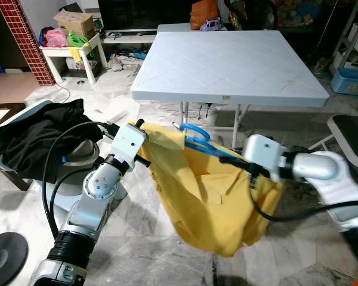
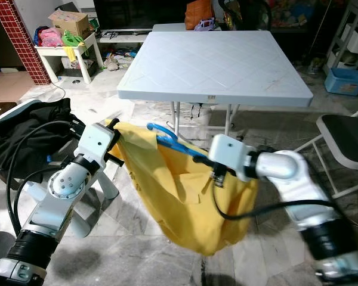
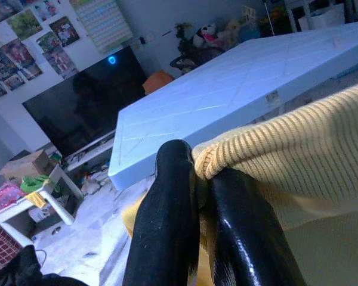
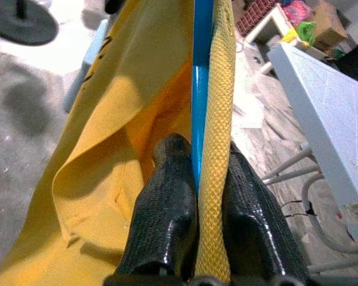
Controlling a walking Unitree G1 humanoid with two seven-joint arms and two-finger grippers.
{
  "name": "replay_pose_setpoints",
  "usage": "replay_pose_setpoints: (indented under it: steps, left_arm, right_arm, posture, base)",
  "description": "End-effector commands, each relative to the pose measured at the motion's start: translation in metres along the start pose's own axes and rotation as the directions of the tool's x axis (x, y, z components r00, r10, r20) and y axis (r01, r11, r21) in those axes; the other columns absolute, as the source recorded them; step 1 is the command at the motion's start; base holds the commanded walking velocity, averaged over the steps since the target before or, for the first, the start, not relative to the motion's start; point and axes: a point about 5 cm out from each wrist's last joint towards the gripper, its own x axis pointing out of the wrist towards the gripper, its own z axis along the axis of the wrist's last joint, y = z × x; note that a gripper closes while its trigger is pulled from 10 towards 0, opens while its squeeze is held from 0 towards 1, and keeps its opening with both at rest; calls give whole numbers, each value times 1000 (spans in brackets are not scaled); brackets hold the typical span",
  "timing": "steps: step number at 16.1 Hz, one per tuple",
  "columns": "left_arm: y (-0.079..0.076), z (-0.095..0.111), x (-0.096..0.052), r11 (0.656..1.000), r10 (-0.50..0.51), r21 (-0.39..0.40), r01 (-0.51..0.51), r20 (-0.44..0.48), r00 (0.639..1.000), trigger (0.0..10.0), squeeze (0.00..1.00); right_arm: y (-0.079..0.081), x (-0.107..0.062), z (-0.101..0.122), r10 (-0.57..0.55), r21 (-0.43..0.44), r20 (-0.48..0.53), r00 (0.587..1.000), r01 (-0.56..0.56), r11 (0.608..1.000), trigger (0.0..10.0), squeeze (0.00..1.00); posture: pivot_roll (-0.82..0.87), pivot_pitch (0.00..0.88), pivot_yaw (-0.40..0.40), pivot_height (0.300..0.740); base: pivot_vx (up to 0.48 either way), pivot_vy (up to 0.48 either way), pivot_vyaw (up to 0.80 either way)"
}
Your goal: Hang hanger
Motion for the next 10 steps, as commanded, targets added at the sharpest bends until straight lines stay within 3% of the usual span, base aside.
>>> replay_pose_setpoints:
  steps: [1,4,7,10]
  left_arm:
    - [66,-21,-20,965,261,25,-260,-119,958,0,0]
    - [63,-28,-22,972,232,3,-235,-161,959,0,0]
    - [57,-41,-25,969,208,-83,-232,-227,952,0,0]
    - [58,-46,-28,973,187,-84,-213,-244,951,0,0]
  right_arm:
    - [-14,-47,-24,-17,55,-142,990,25,998,10000,0]
    - [-10,-73,-32,104,55,-223,969,-95,994,10000,0]
    - [-9,-89,-24,209,80,-215,954,-196,977,10000,0]
    - [-20,-118,-17,261,82,-229,938,-248,965,10000,0]
  posture:
    - [-28,0,47,740]
    - [-39,0,51,740]
    - [-52,0,55,740]
    - [-65,0,53,740]
  base:
    - [0,0,0]
    - [0,0,0]
    - [0,0,0]
    - [0,0,0]
